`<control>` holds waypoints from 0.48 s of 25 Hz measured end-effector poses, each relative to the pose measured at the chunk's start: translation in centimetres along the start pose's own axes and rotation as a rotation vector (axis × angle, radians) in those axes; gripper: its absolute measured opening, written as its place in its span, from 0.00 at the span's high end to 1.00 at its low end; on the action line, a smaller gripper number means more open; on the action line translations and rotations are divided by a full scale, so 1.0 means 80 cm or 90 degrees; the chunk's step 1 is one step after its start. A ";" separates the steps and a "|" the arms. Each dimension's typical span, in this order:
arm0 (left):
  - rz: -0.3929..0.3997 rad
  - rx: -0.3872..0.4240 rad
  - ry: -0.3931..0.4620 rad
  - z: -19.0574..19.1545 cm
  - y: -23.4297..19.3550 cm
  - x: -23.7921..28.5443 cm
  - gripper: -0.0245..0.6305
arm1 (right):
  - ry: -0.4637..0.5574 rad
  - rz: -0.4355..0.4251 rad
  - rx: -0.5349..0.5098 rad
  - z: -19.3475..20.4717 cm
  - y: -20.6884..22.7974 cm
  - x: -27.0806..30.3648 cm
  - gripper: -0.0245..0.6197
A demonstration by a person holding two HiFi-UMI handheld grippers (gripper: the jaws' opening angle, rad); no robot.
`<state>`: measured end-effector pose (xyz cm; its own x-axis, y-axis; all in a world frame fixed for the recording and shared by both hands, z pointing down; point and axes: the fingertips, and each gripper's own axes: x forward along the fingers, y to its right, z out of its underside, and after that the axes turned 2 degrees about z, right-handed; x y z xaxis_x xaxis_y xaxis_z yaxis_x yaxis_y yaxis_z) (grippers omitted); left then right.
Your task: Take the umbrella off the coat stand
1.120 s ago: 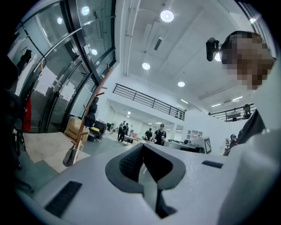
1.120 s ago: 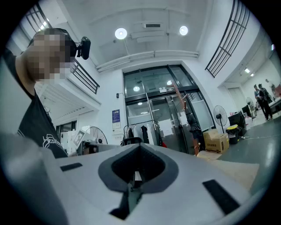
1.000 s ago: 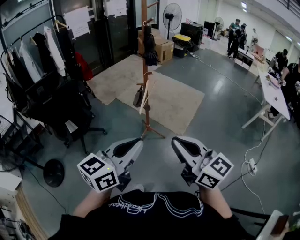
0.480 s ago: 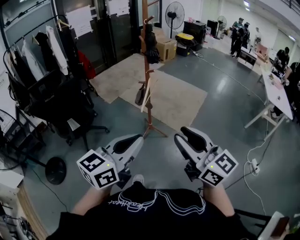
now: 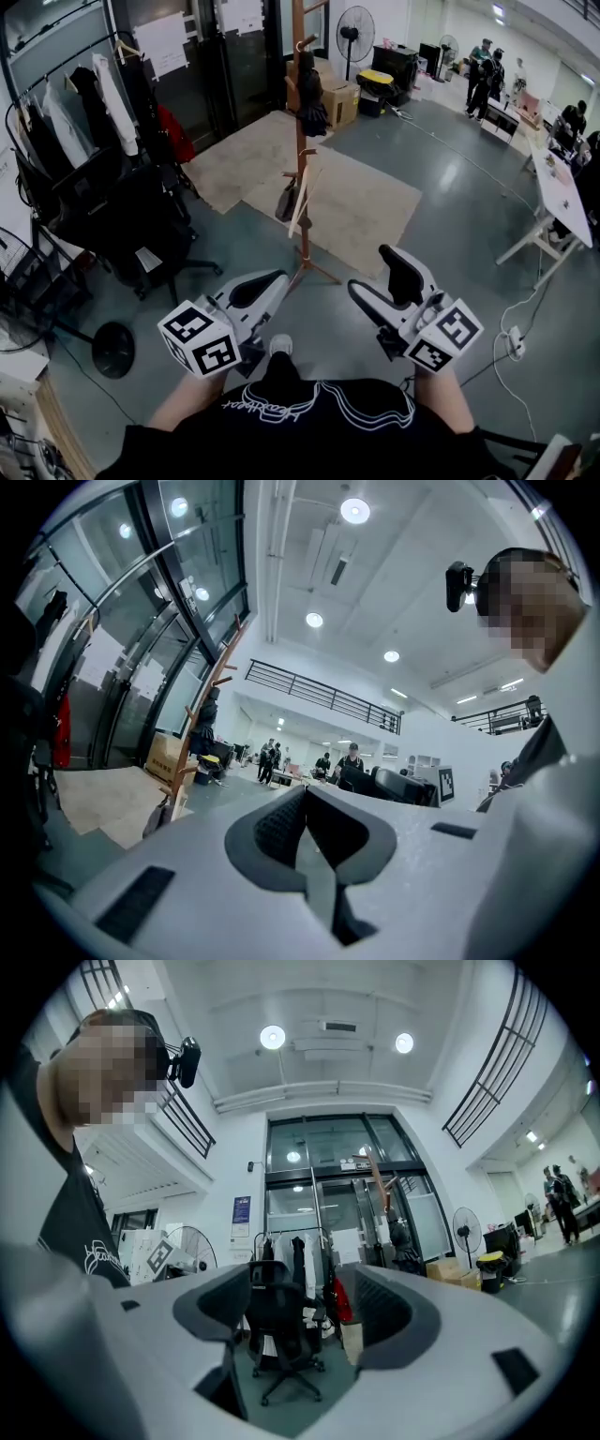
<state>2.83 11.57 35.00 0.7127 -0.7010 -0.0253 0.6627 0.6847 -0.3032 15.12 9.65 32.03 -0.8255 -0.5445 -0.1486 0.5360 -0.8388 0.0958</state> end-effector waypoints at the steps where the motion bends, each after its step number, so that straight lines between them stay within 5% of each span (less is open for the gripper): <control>1: 0.002 0.000 0.001 -0.003 -0.009 0.003 0.95 | 0.000 0.005 -0.003 0.000 0.007 0.008 0.41; 12: 0.029 -0.024 -0.003 -0.041 -0.149 0.064 0.96 | -0.029 0.046 0.000 0.016 0.096 0.130 0.33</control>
<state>-2.13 -0.84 35.36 0.7428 -0.6685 -0.0359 0.6206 0.7077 -0.3378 10.46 -2.46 32.53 -0.7915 -0.6035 -0.0968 0.5949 -0.7970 0.1042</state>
